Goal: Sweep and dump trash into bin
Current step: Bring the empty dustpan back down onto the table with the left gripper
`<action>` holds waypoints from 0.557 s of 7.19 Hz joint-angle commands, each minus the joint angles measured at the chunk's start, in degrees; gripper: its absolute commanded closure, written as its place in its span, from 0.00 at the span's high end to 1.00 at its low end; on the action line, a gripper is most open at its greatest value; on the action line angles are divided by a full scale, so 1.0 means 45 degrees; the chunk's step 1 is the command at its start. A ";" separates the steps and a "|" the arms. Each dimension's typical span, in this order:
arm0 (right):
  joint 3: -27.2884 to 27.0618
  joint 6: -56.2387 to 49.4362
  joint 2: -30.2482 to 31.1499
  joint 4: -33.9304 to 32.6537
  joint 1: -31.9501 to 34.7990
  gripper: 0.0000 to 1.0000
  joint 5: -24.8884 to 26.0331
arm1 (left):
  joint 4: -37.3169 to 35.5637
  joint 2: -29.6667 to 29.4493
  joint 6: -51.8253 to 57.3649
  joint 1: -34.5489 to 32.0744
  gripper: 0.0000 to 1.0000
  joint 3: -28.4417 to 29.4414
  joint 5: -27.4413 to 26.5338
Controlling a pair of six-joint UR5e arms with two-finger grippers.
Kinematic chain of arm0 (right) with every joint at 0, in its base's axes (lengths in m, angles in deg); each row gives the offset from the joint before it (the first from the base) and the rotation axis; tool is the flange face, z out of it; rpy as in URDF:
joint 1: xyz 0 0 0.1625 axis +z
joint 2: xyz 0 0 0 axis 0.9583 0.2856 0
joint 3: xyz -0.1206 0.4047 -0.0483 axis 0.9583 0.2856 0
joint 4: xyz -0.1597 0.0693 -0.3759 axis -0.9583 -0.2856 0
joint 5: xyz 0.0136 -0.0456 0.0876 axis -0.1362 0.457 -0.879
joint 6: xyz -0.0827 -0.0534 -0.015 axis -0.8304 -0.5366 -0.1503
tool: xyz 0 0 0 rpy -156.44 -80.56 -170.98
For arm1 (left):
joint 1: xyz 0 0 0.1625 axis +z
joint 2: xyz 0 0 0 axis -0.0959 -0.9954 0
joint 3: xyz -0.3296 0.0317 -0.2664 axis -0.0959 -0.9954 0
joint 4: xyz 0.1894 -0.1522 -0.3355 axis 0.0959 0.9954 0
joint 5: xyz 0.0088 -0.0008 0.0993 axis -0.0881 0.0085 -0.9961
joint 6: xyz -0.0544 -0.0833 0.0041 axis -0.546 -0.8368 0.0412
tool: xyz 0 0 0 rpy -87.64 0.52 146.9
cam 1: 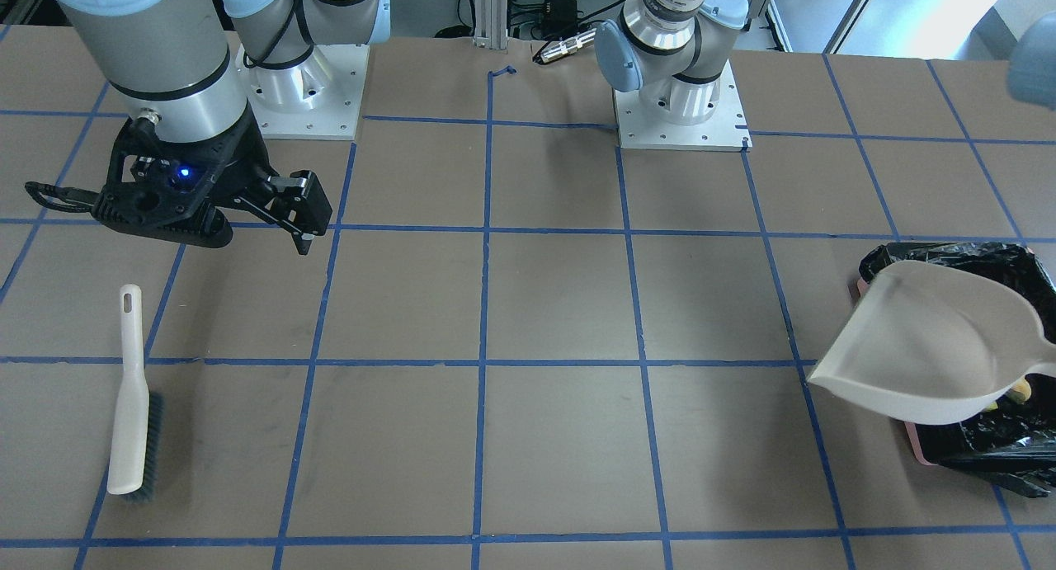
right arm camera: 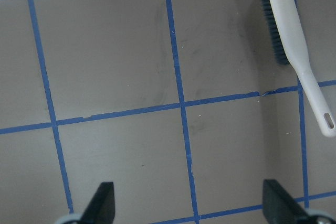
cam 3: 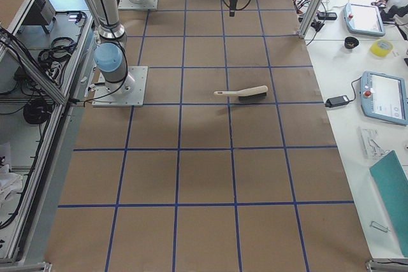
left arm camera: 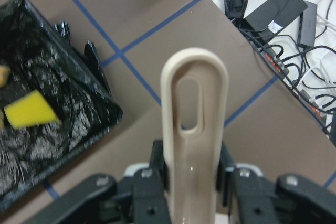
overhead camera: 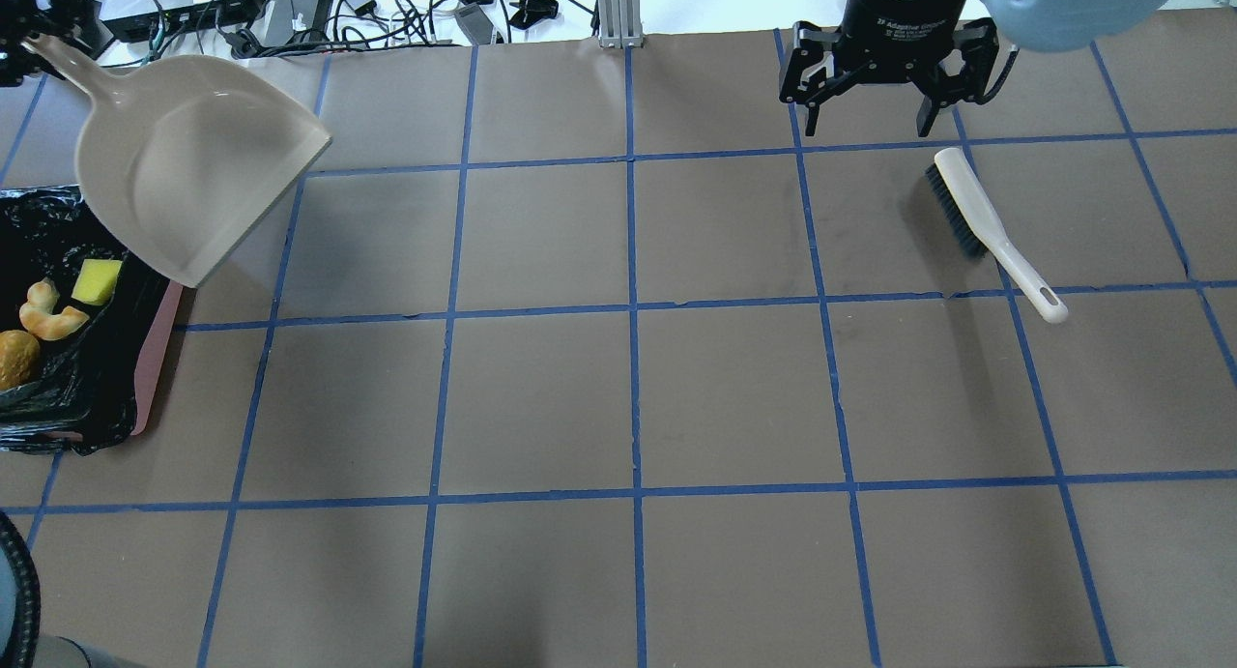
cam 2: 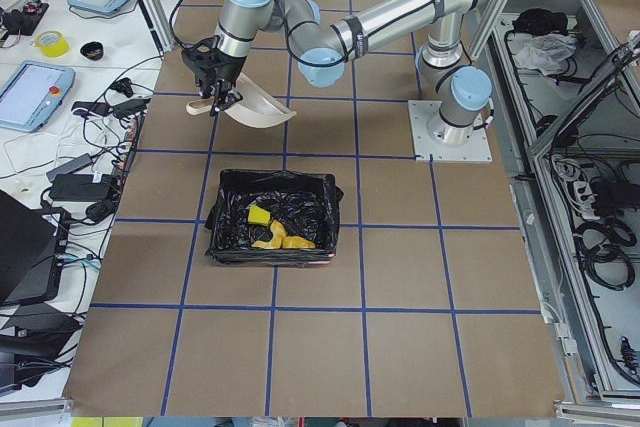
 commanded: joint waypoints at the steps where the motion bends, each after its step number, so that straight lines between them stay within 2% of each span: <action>1: -0.0144 -0.0001 0.0435 -0.0269 -0.0052 1.00 -0.0004 | 0.0000 -0.0627 -0.3679 -0.0553 0.00 -0.1062 -0.0375; 3: -0.0476 -0.0136 0.0647 -0.0039 -0.0033 1.00 0.0112 | 0.0019 -0.1466 -0.5616 -0.0688 0.00 -0.1165 -0.0356; 4: -0.0651 -0.1104 0.0785 0.0467 0.0044 1.00 -0.0022 | -0.0039 -0.1914 -0.6901 -0.1347 0.00 -0.1030 -0.0472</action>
